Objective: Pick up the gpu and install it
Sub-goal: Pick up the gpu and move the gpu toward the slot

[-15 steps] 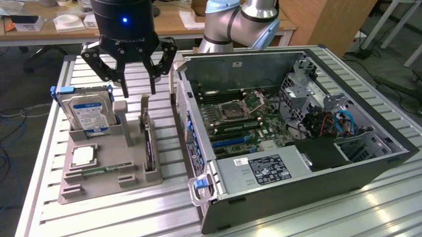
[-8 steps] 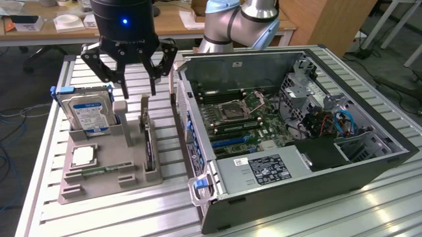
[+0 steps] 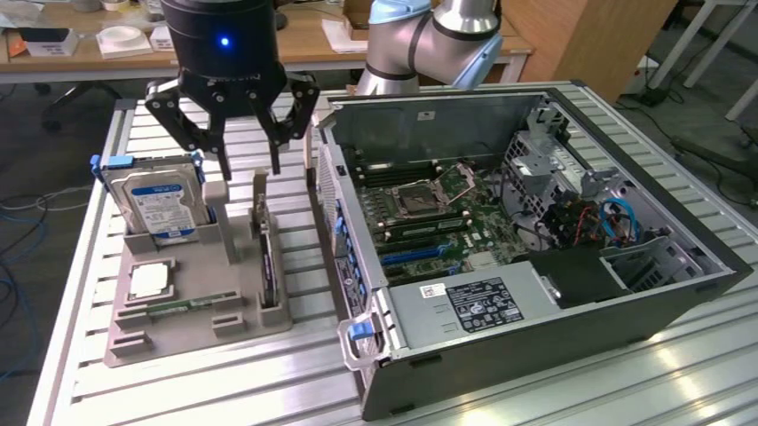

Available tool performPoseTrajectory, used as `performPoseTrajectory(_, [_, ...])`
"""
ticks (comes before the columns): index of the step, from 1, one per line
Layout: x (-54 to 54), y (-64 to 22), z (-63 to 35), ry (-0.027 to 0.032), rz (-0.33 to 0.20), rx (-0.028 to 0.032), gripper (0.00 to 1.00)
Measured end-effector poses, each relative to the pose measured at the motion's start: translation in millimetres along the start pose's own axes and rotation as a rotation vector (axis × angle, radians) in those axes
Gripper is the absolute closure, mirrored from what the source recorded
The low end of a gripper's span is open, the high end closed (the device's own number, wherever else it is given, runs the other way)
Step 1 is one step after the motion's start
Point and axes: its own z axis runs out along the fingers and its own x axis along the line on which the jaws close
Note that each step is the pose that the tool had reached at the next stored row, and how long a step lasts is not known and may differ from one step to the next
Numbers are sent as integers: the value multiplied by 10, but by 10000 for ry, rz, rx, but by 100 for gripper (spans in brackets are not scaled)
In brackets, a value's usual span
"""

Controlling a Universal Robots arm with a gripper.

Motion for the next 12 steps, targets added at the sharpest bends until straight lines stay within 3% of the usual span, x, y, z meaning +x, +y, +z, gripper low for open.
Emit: performPoseTrajectory(12, [1, -42, 11, 1, 0, 1, 47])
